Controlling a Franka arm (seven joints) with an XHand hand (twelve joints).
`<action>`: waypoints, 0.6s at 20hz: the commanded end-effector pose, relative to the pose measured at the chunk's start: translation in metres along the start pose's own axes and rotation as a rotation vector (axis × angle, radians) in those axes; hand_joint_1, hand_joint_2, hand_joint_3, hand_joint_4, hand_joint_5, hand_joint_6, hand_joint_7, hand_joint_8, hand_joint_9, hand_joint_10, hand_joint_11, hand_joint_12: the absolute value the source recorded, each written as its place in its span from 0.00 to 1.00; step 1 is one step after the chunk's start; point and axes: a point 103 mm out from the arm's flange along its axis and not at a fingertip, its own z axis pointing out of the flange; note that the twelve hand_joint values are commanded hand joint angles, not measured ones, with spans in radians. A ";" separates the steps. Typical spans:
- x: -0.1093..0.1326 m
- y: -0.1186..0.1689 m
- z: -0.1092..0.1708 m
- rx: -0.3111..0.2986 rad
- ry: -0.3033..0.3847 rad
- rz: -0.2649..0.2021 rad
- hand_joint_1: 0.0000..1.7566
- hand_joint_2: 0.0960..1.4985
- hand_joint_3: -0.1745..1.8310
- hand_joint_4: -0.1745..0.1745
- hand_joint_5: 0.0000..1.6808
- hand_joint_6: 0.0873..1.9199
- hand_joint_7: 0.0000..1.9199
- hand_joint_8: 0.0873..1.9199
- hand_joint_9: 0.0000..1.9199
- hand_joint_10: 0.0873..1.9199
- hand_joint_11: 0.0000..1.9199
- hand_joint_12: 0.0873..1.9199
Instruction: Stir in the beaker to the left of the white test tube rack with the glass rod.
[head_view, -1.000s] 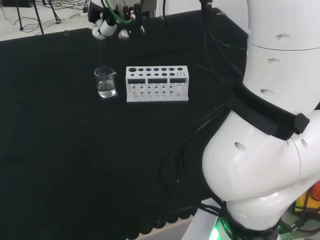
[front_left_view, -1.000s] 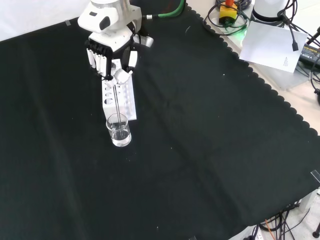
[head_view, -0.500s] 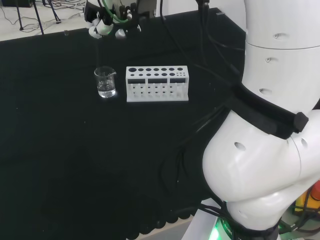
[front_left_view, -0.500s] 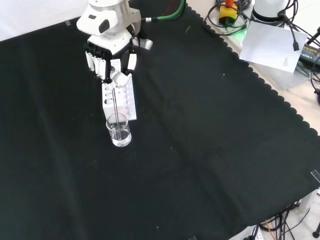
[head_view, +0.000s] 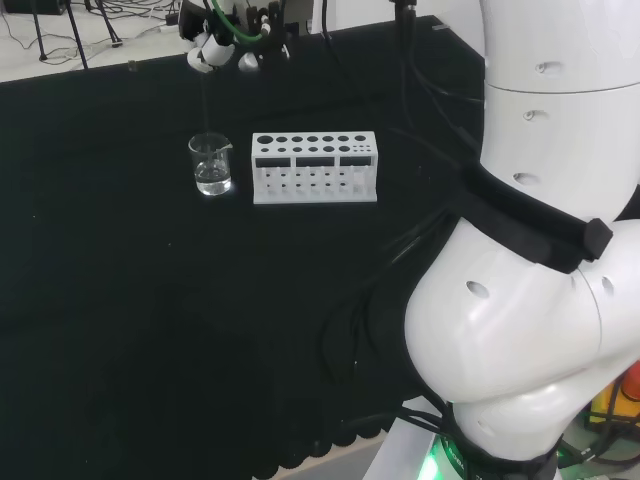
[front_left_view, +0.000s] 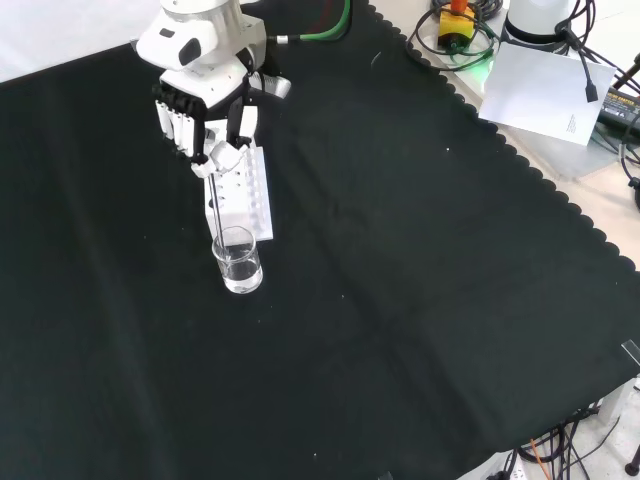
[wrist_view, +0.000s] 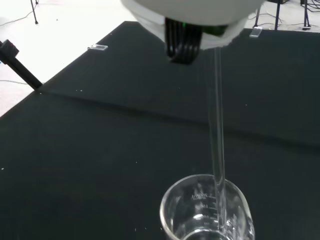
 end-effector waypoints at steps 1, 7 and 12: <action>-0.004 -0.028 -0.003 0.015 -0.011 0.023 0.75 0.44 0.38 0.00 0.72 0.22 0.66 0.47 0.86 0.38 0.72 0.53; 0.013 -0.033 -0.003 0.021 0.001 0.005 0.75 0.45 0.38 0.00 0.72 0.22 0.66 0.47 0.86 0.38 0.72 0.53; 0.033 -0.023 0.003 0.014 0.005 -0.031 0.75 0.45 0.38 0.00 0.72 0.22 0.66 0.47 0.86 0.38 0.72 0.53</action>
